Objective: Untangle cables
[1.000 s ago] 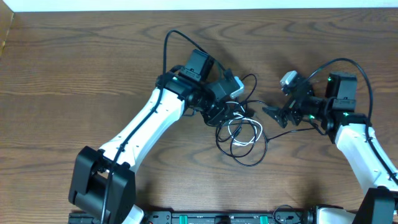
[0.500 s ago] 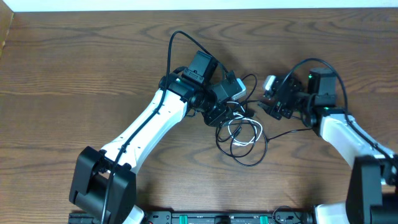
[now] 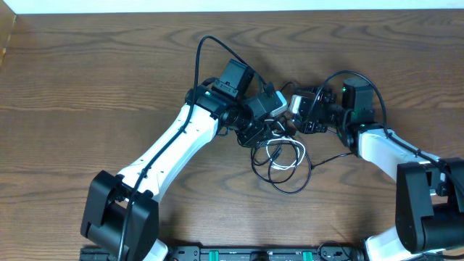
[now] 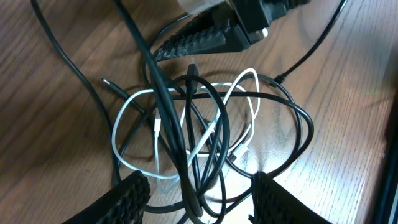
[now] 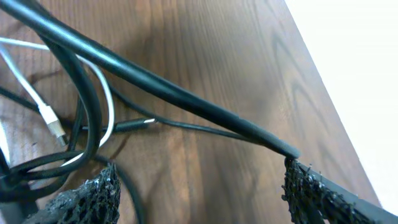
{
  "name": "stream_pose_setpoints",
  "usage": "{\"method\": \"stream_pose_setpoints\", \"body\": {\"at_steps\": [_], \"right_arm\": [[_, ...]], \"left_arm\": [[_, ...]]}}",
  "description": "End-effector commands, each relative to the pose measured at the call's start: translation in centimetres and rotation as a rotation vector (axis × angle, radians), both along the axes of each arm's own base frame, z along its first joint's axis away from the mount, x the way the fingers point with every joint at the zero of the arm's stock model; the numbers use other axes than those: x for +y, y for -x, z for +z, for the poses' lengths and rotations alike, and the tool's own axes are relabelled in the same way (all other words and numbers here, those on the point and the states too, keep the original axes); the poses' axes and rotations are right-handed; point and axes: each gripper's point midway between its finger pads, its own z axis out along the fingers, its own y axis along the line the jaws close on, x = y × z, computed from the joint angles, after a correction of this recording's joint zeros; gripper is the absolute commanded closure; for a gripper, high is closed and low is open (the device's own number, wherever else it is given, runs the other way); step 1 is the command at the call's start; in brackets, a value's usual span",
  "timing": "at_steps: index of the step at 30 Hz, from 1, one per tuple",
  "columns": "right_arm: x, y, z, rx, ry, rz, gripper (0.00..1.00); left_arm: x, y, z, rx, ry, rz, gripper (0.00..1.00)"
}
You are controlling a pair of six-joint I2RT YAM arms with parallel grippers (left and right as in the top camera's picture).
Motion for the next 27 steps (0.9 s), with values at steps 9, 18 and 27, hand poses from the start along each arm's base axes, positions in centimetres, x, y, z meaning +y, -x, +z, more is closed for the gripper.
{"method": "stream_pose_setpoints", "body": {"at_steps": [9,18,27], "right_arm": [[0.6,0.0,-0.1,-0.051,0.045,0.041,0.23],[-1.5,-1.3,-1.0,-0.055,0.143,-0.07,0.24],[-1.8,-2.7,0.4,-0.143,0.141,-0.096,0.25]], "left_arm": [[0.2,-0.2,-0.5,-0.008,-0.015,-0.007,0.46],[0.2,-0.2,-0.5,-0.008,-0.015,-0.007,0.46],[0.2,-0.2,-0.5,-0.008,-0.015,-0.007,0.46]]}}
